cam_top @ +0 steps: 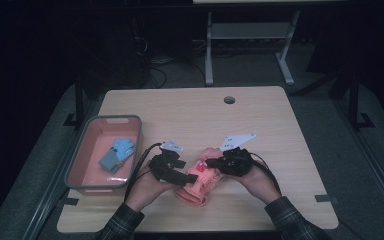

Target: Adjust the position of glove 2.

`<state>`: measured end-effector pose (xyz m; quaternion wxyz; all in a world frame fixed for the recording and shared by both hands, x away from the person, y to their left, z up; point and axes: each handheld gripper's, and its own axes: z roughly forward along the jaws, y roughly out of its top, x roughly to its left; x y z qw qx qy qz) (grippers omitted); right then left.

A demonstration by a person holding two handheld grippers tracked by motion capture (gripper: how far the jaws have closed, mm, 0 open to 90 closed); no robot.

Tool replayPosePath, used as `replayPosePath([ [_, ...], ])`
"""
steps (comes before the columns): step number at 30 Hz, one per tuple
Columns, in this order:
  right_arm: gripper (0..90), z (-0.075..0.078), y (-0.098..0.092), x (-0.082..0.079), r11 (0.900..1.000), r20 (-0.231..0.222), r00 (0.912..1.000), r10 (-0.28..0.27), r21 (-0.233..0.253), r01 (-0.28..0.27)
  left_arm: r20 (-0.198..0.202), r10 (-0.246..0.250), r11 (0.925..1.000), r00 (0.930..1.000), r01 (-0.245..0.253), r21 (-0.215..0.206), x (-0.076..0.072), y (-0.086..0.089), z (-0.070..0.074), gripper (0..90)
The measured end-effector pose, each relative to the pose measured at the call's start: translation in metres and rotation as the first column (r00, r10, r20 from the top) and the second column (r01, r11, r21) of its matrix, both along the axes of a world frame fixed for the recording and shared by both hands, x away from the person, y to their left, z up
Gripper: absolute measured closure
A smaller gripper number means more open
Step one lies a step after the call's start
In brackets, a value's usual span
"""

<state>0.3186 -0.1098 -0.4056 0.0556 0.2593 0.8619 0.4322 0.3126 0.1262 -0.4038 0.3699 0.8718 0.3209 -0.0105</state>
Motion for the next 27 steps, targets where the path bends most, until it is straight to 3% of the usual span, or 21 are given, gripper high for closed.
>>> replayPosePath([
  [5,90.0,-0.014,0.000,-0.008,0.999,0.007,1.0000,-0.001,-0.045,0.001,-0.020,-0.020,0.9997,0.9996,0.020,-0.010,-0.003,-0.003,-0.005,27.2],
  [9,90.0,-0.019,0.000,-0.010,0.999,0.022,0.9998,0.002,-0.046,-0.001,0.018,-0.009,0.9999,0.9998,0.009,-0.008,0.000,0.000,0.007,25.2],
  [15,90.0,-0.028,0.004,-0.014,0.999,0.041,0.9991,0.001,-0.053,0.001,0.026,0.042,0.9981,0.9988,-0.040,-0.048,0.019,-0.001,0.009,20.7],
  [17,90.0,-0.030,0.004,-0.016,0.999,0.047,0.9989,-0.001,-0.055,0.003,0.023,0.039,0.9987,0.9990,-0.038,-0.036,0.026,-0.005,0.004,19.4],
  [21,90.0,-0.032,0.004,-0.020,0.998,0.061,0.9981,0.002,-0.059,0.002,-0.023,0.061,0.9961,0.9979,-0.062,-0.062,0.038,-0.013,-0.008,17.6],
  [27,90.0,-0.034,0.003,-0.023,0.998,0.075,0.9971,0.009,-0.063,-0.005,-0.091,0.063,0.9956,0.9938,-0.069,-0.064,0.049,-0.019,-0.024,15.0],
])
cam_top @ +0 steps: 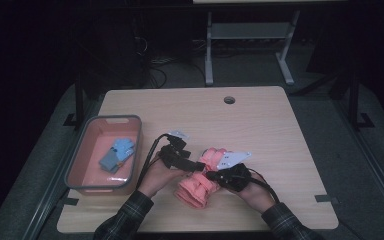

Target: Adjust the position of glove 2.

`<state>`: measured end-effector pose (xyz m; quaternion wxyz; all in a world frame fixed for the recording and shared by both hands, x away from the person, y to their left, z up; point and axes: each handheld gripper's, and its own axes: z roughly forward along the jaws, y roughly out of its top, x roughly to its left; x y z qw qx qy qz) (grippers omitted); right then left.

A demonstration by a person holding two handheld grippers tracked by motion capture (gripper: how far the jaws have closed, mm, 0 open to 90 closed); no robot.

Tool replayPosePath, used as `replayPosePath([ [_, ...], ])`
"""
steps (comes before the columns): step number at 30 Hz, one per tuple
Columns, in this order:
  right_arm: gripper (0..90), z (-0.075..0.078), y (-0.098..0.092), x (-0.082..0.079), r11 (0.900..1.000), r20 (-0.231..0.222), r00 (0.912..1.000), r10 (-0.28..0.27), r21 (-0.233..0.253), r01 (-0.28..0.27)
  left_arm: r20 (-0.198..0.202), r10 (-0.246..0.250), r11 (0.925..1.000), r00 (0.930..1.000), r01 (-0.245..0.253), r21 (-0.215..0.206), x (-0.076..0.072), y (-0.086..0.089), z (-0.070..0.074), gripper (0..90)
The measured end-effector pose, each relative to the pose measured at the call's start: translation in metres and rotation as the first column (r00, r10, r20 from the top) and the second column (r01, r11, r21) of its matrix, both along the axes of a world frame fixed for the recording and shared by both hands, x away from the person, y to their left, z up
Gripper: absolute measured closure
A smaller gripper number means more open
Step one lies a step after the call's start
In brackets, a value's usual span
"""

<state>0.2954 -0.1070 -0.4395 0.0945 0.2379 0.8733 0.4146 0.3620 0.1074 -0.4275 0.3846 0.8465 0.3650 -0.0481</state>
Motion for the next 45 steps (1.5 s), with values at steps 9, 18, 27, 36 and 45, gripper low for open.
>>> replayPosePath([
  [9,90.0,-0.004,-0.003,-0.005,1.000,0.015,0.9997,0.017,-0.001,-0.017,-0.094,-0.009,0.9995,0.9956,0.006,-0.032,0.004,-0.005,-0.023,12.9],
  [18,90.0,0.001,-0.008,-0.007,1.000,0.005,0.9999,0.016,0.017,-0.017,-0.090,-0.020,0.9994,0.9957,0.017,-0.029,0.001,-0.009,-0.027,13.3],
  [27,90.0,-0.001,-0.008,-0.010,0.999,-0.010,0.9994,0.033,-0.011,-0.033,-0.105,-0.021,0.9998,0.9942,0.020,-0.009,0.004,-0.007,-0.032,16.3],
  [36,90.0,-0.007,-0.009,-0.015,0.999,0.012,0.9991,0.042,-0.014,-0.041,-0.195,-0.082,0.9908,0.9773,0.058,-0.122,0.005,-0.005,-0.040,35.4],
  [45,90.0,-0.010,-0.008,-0.017,0.999,0.022,0.9984,0.051,-0.014,-0.051,-0.249,-0.133,0.9806,0.9594,0.091,-0.173,0.007,-0.004,-0.041,57.7],
])
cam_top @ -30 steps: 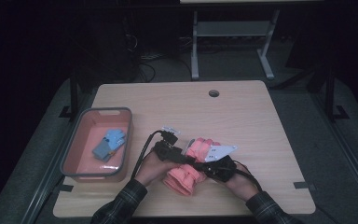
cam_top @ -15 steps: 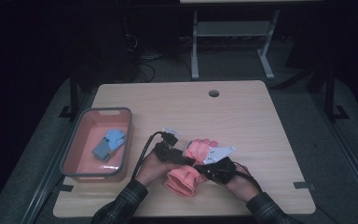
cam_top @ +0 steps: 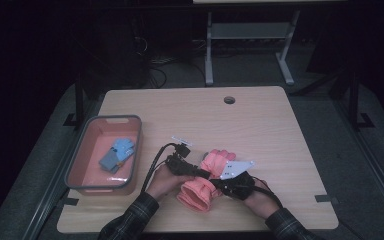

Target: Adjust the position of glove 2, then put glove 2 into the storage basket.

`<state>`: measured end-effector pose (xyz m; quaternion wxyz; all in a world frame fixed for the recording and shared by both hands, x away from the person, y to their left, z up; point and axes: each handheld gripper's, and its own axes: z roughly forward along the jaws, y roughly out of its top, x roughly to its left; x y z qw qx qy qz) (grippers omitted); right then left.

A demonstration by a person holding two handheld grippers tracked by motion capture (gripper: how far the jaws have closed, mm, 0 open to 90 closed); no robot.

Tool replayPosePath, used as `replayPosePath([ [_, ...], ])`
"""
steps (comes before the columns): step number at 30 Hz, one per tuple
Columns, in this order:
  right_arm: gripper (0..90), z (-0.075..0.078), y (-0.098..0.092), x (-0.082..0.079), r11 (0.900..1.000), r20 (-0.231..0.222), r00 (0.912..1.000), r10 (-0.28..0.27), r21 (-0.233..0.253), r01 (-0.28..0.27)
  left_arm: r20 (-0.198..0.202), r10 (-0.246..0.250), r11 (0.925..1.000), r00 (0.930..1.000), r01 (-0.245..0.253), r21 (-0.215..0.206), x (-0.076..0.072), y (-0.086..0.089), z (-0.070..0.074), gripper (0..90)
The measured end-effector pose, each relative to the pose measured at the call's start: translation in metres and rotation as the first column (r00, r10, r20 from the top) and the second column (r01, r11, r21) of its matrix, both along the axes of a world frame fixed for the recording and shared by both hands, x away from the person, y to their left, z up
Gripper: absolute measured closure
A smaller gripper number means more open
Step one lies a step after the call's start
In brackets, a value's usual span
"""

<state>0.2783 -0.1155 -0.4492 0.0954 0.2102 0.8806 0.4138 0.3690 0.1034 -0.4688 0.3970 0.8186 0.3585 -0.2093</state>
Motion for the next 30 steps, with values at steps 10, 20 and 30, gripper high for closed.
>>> replayPosePath([
  [10,87.7,0.009,-0.006,0.000,0.999,-0.016,0.9999,0.002,0.045,-0.001,0.016,-0.013,0.9994,0.9998,0.013,-0.032,-0.003,-0.002,0.007,69.9],
  [20,61.7,0.028,-0.032,0.000,0.990,-0.008,0.9982,-0.059,0.130,0.060,0.057,0.028,0.9991,0.9980,-0.026,-0.032,-0.003,0.004,0.020,70.5],
  [30,35.8,0.025,-0.071,-0.002,0.971,-0.004,0.9769,-0.214,0.111,0.213,0.089,0.058,0.9976,0.9944,-0.055,-0.042,0.000,0.017,0.034,70.5],
])
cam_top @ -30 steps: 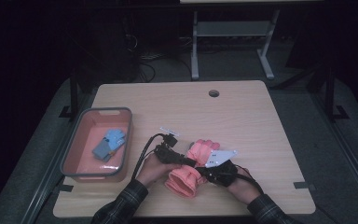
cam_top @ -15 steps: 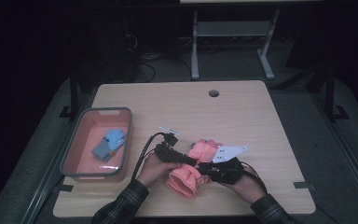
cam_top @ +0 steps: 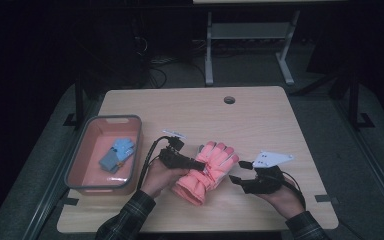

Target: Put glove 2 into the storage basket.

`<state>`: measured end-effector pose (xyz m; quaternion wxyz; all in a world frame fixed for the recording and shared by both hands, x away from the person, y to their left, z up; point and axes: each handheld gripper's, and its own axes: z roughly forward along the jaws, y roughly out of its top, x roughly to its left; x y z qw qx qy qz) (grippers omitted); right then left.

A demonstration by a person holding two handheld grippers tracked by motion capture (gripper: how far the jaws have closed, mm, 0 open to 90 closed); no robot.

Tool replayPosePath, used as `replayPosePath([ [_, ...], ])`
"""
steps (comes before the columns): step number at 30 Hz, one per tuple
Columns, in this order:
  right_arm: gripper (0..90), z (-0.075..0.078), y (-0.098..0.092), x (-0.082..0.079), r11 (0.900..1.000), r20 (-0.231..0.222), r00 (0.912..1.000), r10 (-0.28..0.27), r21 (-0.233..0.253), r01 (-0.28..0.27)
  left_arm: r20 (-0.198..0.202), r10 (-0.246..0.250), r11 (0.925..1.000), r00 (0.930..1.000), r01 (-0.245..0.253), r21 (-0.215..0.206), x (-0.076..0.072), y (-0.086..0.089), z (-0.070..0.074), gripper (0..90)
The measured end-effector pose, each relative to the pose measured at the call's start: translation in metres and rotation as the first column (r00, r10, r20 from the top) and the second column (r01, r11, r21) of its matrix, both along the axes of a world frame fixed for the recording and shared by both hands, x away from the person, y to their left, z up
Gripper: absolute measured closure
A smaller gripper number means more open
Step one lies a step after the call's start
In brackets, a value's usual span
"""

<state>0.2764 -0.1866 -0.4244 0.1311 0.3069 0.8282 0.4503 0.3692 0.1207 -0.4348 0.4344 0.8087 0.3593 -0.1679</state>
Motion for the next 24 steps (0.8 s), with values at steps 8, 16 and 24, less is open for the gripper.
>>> replayPosePath([
  [8,21.4,-0.026,-0.013,0.011,0.987,-0.026,0.9930,-0.115,-0.114,0.111,0.067,0.035,0.9992,0.9972,-0.033,-0.022,0.000,0.012,0.025,70.9],
  [16,12.5,-0.048,-0.009,0.022,0.962,-0.032,0.9821,-0.186,-0.208,0.175,0.146,0.097,0.9951,0.9846,-0.094,-0.032,-0.002,0.038,0.056,70.7],
  [24,9.9,-0.055,-0.009,0.025,0.968,-0.047,0.9817,-0.185,-0.179,0.173,0.185,0.176,0.9841,0.9668,-0.168,-0.058,-0.002,0.072,0.078,70.6],
])
